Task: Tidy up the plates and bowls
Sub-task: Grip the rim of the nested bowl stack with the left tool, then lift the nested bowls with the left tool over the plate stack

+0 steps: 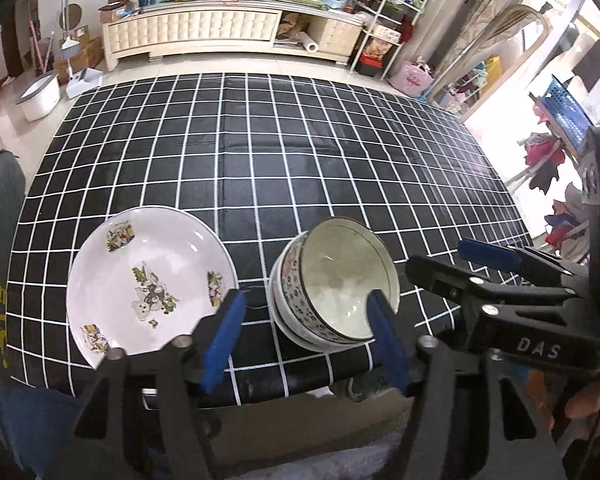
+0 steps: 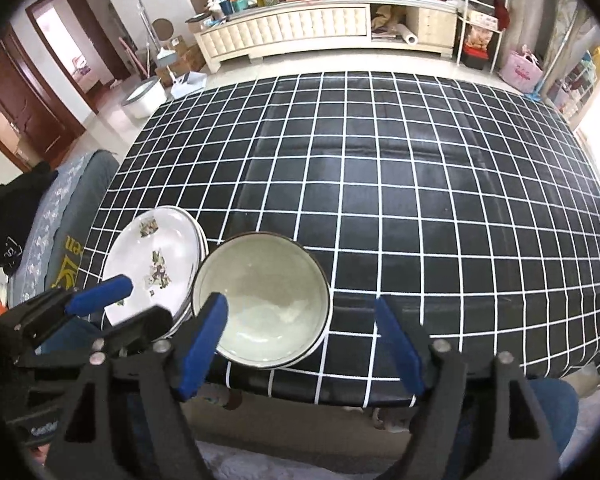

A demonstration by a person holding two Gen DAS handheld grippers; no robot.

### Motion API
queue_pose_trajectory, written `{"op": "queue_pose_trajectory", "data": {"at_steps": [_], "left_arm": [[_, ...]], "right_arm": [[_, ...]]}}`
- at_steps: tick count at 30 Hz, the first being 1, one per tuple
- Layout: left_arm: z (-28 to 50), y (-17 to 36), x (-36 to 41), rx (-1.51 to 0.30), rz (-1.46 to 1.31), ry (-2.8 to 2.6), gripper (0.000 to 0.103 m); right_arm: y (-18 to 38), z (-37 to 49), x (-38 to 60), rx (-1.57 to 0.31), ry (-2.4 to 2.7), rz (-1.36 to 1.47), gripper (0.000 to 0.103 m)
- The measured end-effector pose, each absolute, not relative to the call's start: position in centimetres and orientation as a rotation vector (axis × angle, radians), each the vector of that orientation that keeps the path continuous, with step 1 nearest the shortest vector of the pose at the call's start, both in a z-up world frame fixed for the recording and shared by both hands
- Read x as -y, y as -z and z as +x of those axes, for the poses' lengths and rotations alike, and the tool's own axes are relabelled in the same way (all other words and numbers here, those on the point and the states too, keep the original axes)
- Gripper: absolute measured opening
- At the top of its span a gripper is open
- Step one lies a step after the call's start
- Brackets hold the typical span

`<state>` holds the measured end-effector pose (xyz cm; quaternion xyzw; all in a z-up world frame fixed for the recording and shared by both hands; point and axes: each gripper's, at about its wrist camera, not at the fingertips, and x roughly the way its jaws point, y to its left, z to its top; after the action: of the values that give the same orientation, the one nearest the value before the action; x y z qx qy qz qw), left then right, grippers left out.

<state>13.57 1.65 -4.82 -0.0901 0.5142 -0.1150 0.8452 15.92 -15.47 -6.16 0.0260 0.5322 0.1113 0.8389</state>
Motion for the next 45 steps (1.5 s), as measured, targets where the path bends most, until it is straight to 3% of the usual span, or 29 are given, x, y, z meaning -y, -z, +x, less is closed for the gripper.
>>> {"op": "queue_pose_trajectory", "data": {"at_steps": [11, 29, 31, 39, 45], "left_arm": [[15.0, 7.4, -1.5, -1.157, -0.217, 0.320, 0.064], [19.0, 12.6, -1.3, -1.310, -0.338, 0.426, 0.064], [19.0, 12.9, -1.4, -1.310, -0.328, 0.428, 0.060], [19.0, 13.0, -1.2, -1.274, -0.250, 0.434, 0.042], [19.5, 12.8, -1.1, -1.285, -0.202, 0.451, 0.042]], "right_arm": [[8.7, 16.9, 16.2, -1.188, -0.192, 0.065, 0.088], [14.4, 18.7, 18.7, -1.376, -0.218, 0.349, 0.088], [14.7, 18.8, 18.8, -1.381, -0.213, 0.368, 0.086], [16.0, 18.9, 18.6, -1.398, -0.219, 0.395, 0.059], [16.3, 18.6, 19.0, -1.402, -0.218, 0.416, 0.057]]}}
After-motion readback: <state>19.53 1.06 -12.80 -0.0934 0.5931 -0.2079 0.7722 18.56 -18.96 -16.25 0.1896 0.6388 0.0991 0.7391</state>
